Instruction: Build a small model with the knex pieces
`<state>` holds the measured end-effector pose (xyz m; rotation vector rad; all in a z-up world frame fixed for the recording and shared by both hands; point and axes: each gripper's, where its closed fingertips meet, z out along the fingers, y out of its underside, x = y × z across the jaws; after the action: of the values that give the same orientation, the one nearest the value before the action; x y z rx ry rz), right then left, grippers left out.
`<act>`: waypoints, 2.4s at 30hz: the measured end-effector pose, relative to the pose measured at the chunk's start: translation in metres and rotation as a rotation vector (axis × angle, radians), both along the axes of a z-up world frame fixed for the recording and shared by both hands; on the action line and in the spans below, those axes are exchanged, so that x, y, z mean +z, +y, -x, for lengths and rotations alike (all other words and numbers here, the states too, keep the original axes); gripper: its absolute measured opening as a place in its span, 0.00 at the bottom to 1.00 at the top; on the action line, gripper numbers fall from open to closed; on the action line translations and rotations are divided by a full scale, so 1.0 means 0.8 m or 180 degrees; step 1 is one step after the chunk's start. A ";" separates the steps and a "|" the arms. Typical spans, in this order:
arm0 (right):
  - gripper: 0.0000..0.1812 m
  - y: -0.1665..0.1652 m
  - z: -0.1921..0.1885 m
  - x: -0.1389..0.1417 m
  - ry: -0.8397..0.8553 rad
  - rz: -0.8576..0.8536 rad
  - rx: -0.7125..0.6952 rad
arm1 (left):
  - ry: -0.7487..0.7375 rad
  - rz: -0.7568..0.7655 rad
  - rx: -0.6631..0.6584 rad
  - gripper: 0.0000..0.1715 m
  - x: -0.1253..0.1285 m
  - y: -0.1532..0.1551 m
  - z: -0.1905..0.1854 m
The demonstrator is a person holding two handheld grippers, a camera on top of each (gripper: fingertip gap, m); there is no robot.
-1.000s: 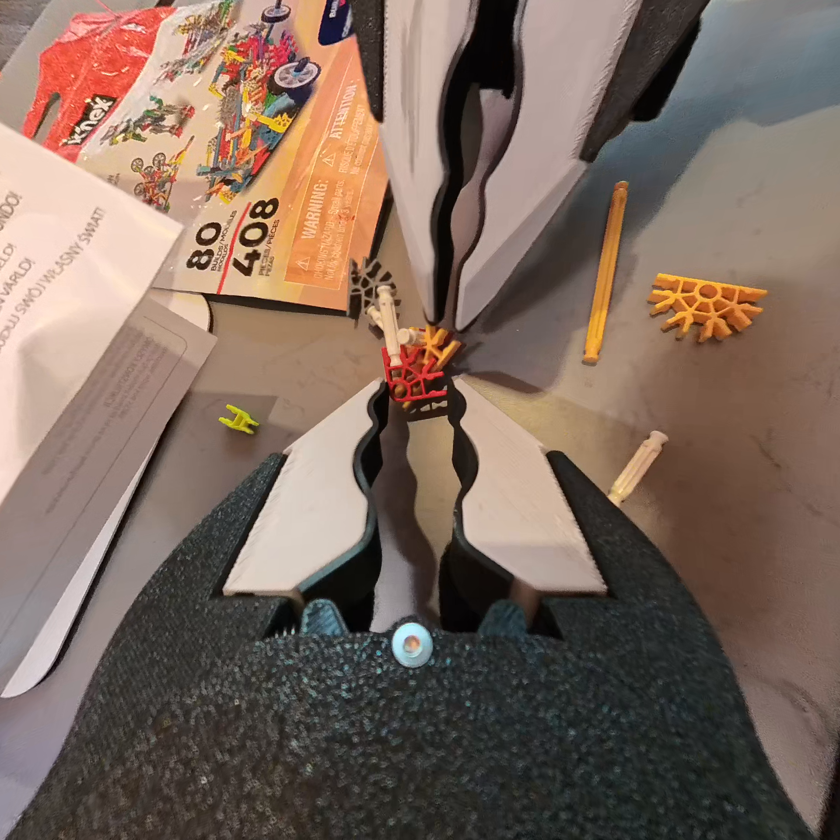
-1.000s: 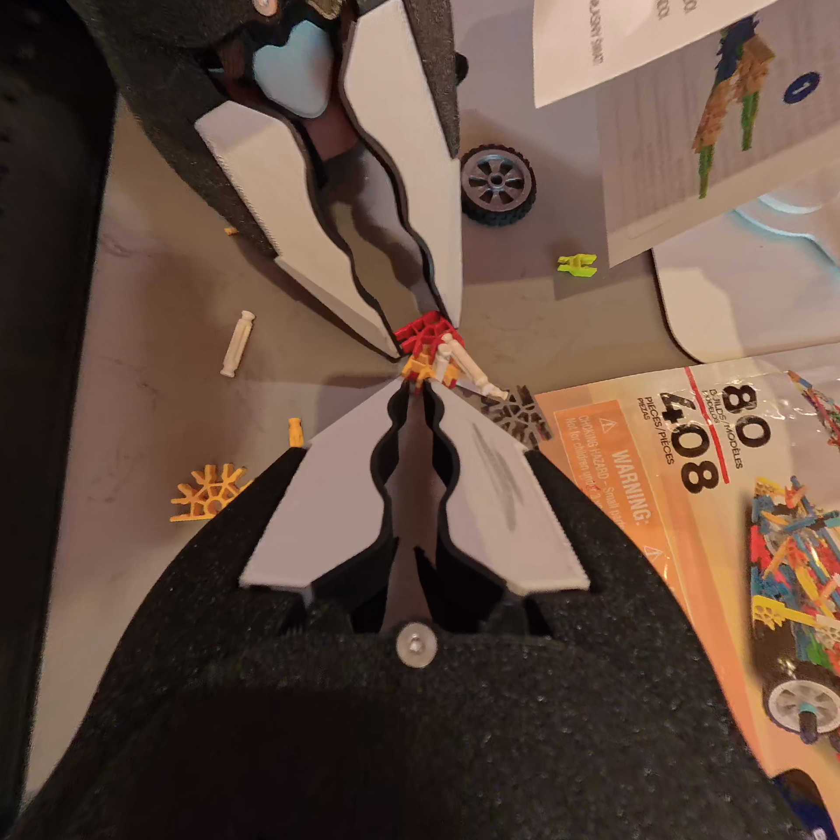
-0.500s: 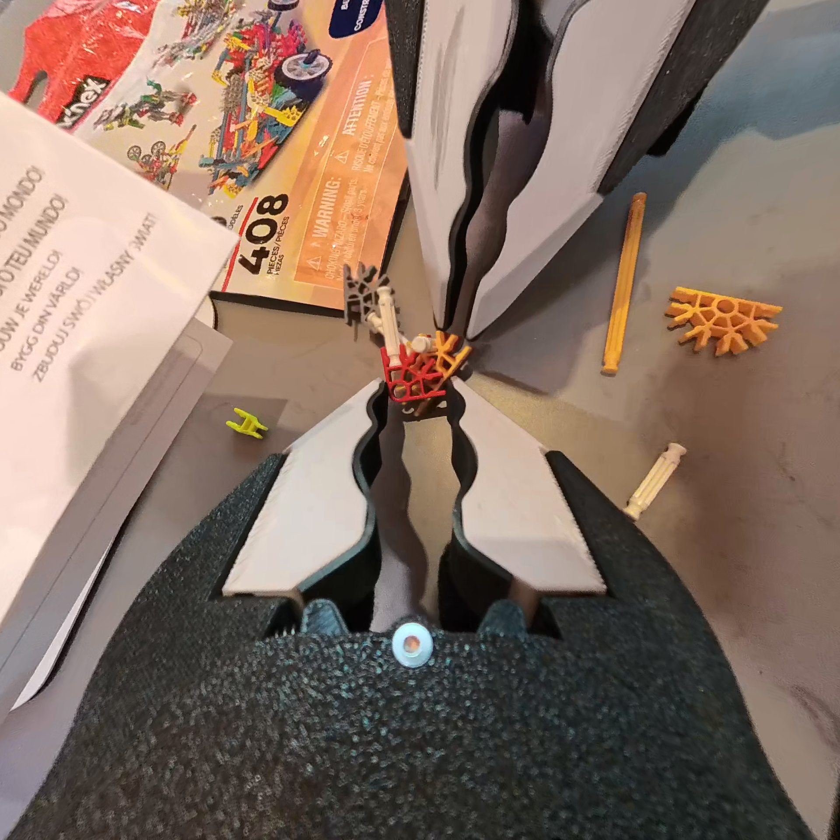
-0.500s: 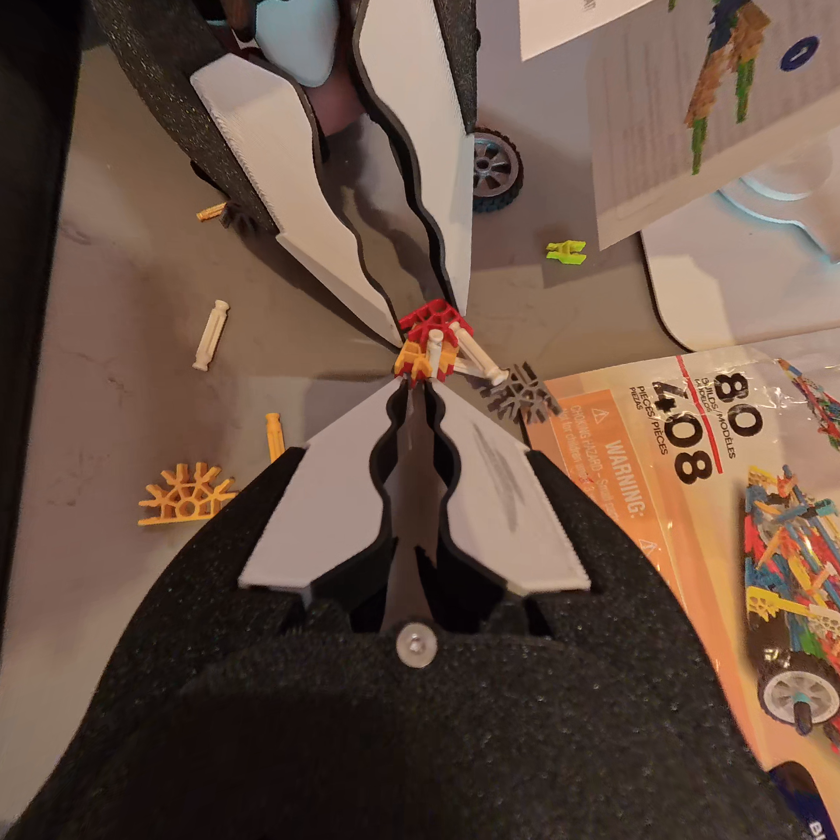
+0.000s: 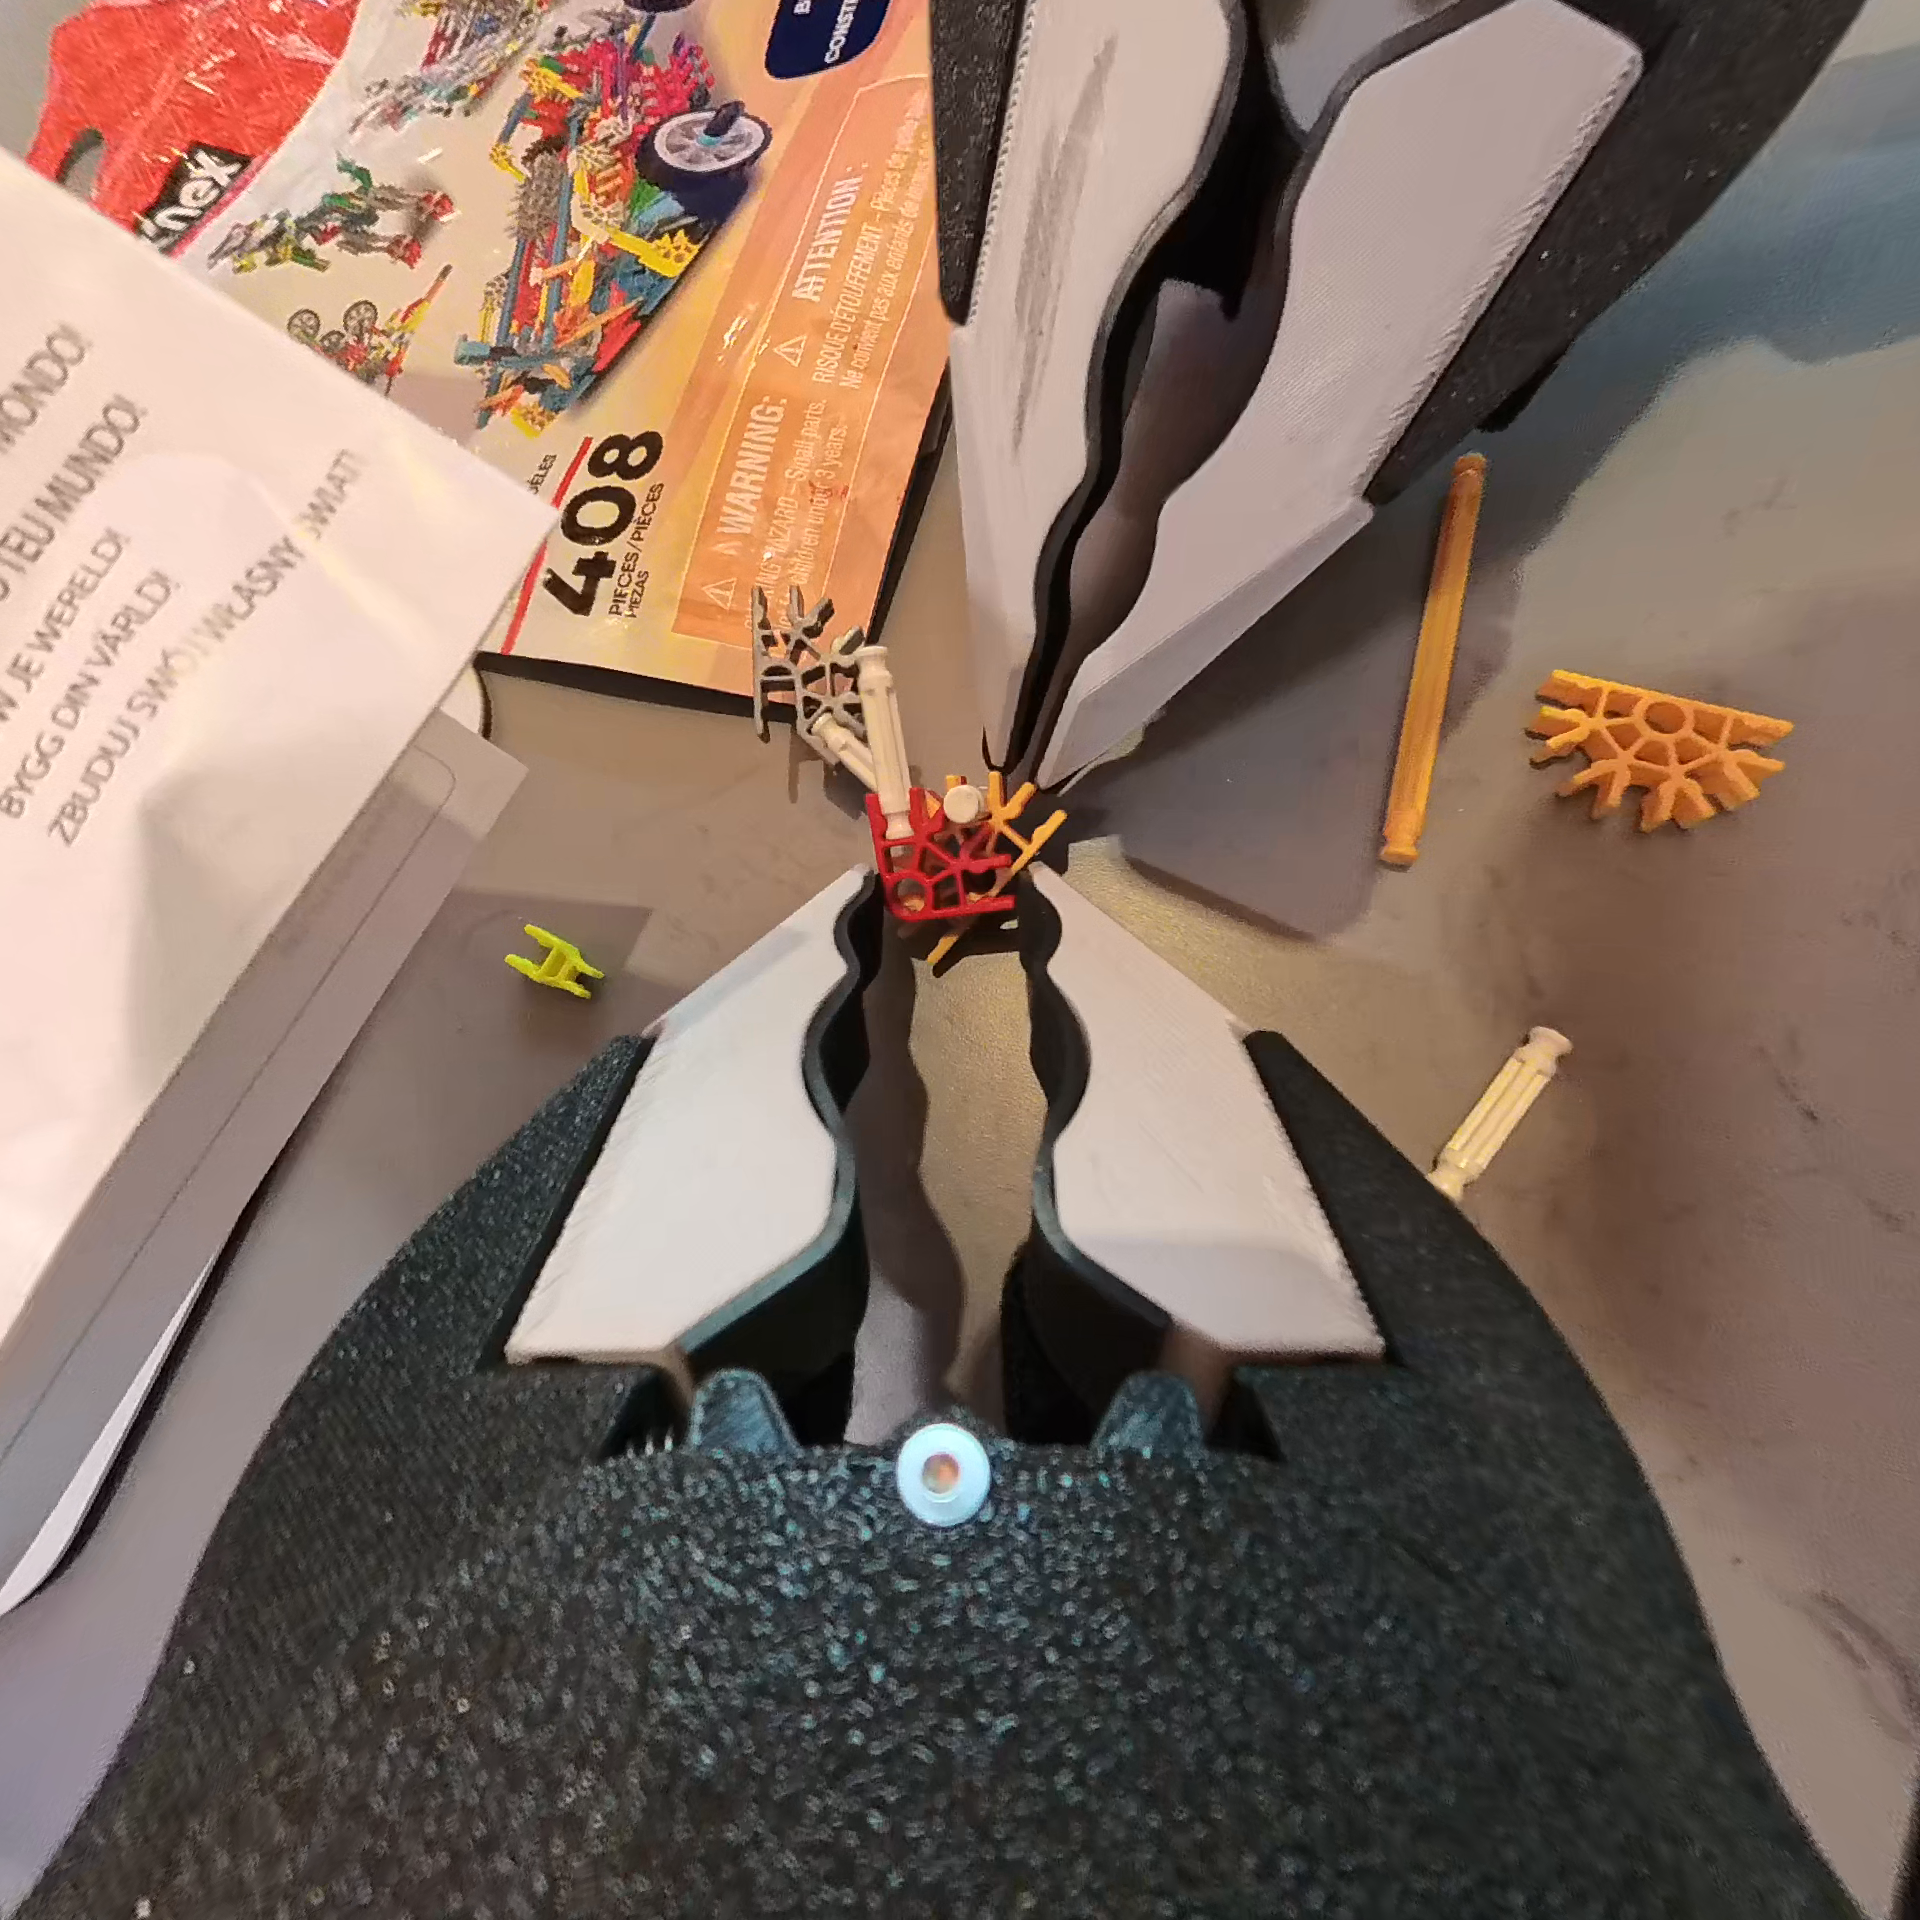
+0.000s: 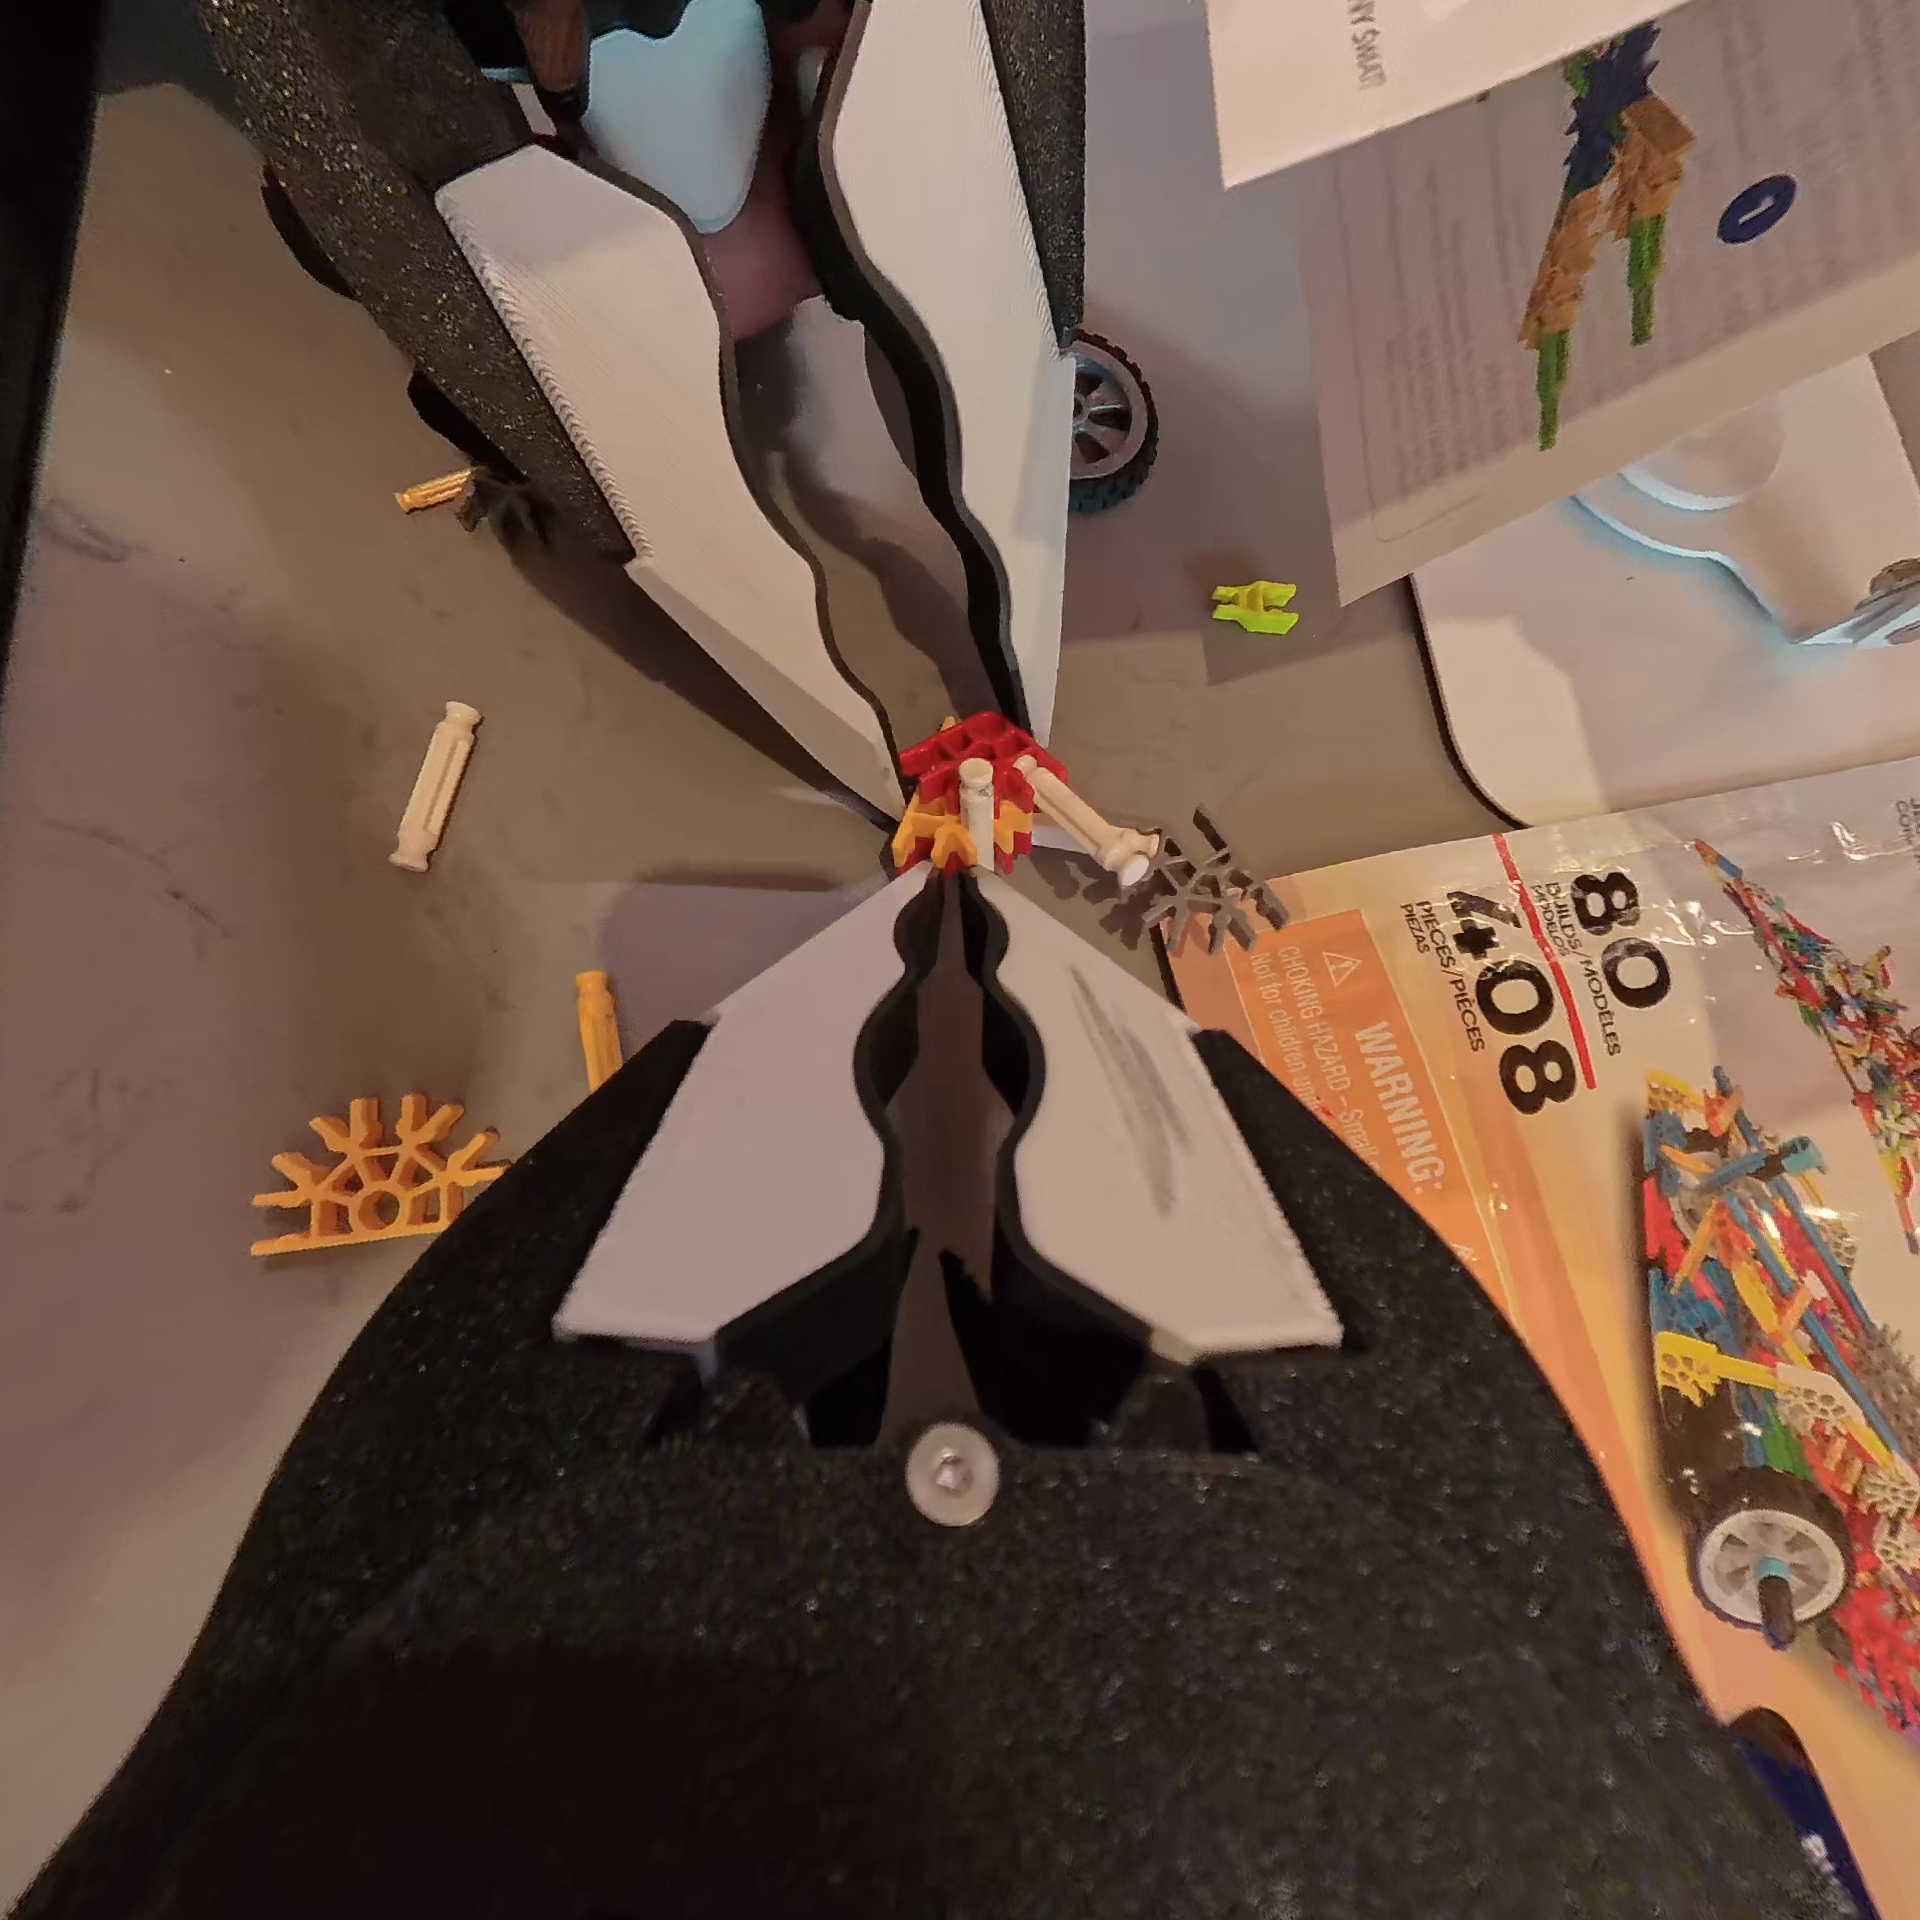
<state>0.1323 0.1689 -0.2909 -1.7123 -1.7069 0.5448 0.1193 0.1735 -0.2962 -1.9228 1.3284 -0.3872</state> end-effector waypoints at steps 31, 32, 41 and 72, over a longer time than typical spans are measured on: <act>0.03 -0.004 -0.003 0.000 0.0112 0.0040 -0.0103 | -0.0003 -0.0034 0.0056 0.14 -0.001 0.004 0.002; 0.05 0.000 -0.006 0.001 0.0106 0.0017 -0.0139 | 0.0019 -0.0048 0.0054 0.14 -0.002 0.004 0.002; 0.02 0.006 -0.001 0.007 0.0271 0.0033 -0.0208 | 0.0024 -0.0049 0.0077 0.14 -0.001 0.007 0.000; 0.04 0.015 0.006 0.003 0.0319 0.0037 -0.0328 | -0.0007 0.0102 0.0233 0.14 -0.002 0.015 0.004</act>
<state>0.1273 0.1809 -0.2884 -1.7407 -1.5394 0.5841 0.1159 0.1857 -0.2975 -1.9908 1.2534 -0.3759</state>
